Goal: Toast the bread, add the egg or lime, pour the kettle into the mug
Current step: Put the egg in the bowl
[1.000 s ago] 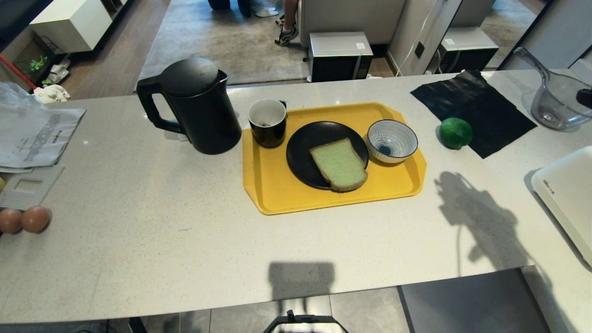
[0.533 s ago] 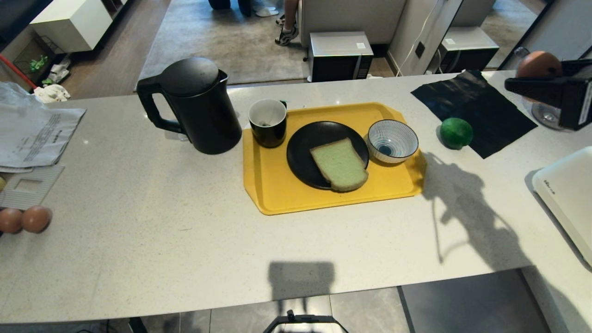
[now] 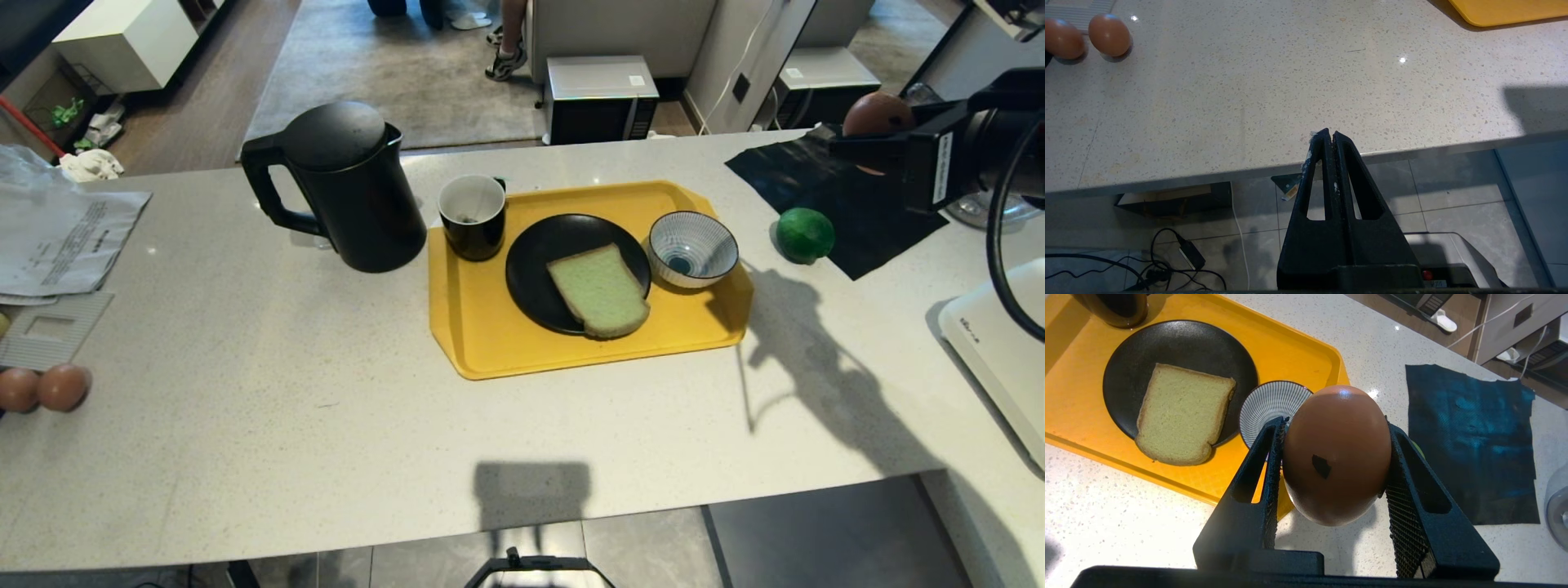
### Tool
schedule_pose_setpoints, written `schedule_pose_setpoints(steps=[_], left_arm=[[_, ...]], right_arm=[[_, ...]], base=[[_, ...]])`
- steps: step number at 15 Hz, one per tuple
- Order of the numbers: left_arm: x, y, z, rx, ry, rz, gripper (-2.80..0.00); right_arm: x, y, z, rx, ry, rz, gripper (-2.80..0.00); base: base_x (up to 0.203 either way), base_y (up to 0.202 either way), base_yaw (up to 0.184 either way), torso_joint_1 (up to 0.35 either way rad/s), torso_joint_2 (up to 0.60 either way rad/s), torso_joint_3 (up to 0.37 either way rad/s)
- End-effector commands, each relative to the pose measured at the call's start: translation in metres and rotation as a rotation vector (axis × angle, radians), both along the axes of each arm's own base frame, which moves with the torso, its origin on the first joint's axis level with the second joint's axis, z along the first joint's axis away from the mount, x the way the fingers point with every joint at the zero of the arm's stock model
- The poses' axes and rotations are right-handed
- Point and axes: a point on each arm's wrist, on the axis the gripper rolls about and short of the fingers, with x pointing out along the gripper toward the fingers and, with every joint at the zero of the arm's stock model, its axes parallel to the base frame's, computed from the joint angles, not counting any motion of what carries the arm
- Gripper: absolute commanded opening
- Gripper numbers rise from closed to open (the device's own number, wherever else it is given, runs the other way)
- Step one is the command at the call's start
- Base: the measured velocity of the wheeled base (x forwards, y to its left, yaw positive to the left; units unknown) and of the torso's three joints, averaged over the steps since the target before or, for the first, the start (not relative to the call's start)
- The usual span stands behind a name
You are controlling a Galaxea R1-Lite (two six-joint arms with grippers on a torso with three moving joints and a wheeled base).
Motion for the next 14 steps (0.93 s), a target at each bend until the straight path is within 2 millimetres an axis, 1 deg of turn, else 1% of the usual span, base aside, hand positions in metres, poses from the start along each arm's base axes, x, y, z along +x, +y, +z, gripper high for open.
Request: schedule_pose_setpoints(steps=[1, 14], left_arm=[[0.0011, 0.0, -0.0047, 0.0, 0.014, 0.0, -2.8], [0.0011, 0.0, -0.0047, 0.003, 0.014, 0.001, -2.8]], right_arm=[[-0.0003, 0.0, -0.0001, -0.006, -0.001, -0.012, -2.8], [-0.0023, 0.0009, -0.006, -0.039, 0.025, -0.05, -2.8]], base=[[0.0, 0.0, 0.0, 0.0, 0.0, 0.0], [0.0, 0.0, 0.0, 0.0, 0.0, 0.0]])
